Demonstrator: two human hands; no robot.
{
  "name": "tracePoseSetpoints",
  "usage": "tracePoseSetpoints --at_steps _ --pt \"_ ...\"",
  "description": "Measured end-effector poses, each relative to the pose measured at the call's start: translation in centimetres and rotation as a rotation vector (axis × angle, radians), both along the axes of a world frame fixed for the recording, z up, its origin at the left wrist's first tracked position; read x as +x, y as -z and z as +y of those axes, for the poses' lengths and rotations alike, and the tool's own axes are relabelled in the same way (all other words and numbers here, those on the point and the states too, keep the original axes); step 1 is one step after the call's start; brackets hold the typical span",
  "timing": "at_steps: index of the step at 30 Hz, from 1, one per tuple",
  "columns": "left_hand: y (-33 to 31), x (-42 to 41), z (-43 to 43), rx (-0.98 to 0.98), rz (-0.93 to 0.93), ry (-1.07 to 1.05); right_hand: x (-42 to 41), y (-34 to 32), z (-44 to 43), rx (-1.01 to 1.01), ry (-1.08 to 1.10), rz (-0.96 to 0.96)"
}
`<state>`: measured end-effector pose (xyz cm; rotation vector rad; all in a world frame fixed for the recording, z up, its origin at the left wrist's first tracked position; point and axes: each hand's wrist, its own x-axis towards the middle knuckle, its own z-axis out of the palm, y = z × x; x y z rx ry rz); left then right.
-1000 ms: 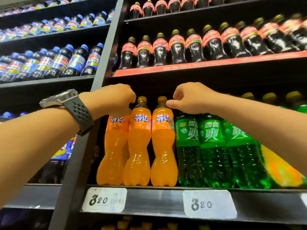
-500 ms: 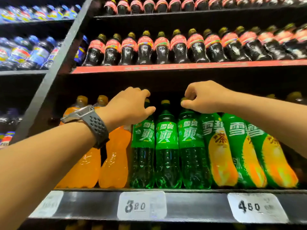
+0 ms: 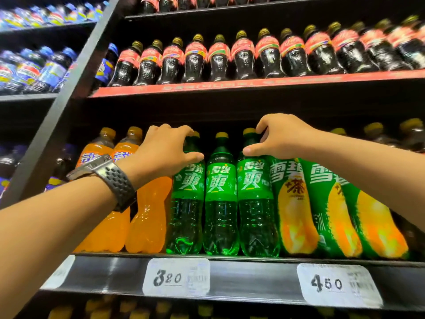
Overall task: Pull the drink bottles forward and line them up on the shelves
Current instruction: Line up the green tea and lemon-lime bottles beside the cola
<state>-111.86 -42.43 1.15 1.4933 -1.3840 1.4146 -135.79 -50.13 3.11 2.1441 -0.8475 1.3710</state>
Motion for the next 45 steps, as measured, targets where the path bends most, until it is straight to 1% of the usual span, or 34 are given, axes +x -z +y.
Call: tracePoseSetpoints --at_steps 3,8,12,14,18,21,25,27,30,34,37,40,43,45 --pt "0.5 0.4 0.0 -0.008 0.004 0.031 0.2 0.1 0.0 0.039 -0.018 -0.033" --pt "1.3 0.8 -0.3 -0.005 0.024 0.014 0.0 0.2 -0.4 0.111 -0.019 -0.039" --pt "1.6 0.6 -0.5 -0.03 0.0 -0.014 0.6 0.5 -0.3 0.063 0.068 -0.003" --pt "1.6 0.3 -0.4 -0.048 -0.003 0.01 0.6 0.8 -0.1 0.058 0.096 0.013" --pt "1.8 -1.6 0.0 -0.136 -0.071 0.112 -0.1 1.2 -0.1 0.07 0.057 0.009" --pt "2.1 -4.4 -0.2 -0.148 -0.133 0.185 -0.4 1.9 -0.2 0.037 0.037 0.029" --pt "2.8 -8.1 -1.0 -0.11 -0.224 0.268 -4.1 1.7 0.1 -0.094 -0.019 -0.077" --pt "3.1 -9.6 -1.5 -0.083 -0.263 0.304 -7.1 1.4 0.0 -0.145 0.01 -0.129" --pt "3.2 -11.9 -2.7 -0.043 -0.282 0.342 -11.3 1.2 -1.0 -0.142 0.086 -0.136" --pt "2.4 -14.7 -4.7 0.006 -0.254 0.294 -15.3 1.6 -3.2 -0.106 0.147 -0.09" --pt "1.8 -15.8 -6.1 0.053 -0.157 0.165 -17.5 1.9 -4.6 -0.096 0.165 -0.044" --pt "1.8 -16.2 -6.8 0.106 -0.054 0.032 -18.6 2.1 -5.7 -0.105 0.177 0.041" --pt "2.2 -16.7 -6.4 0.116 0.032 0.028 -18.8 1.8 -6.5 -0.172 0.166 0.091" --pt "2.2 -17.2 -5.9 0.126 0.055 0.022 -18.5 1.4 -6.6 -0.166 0.171 0.111"
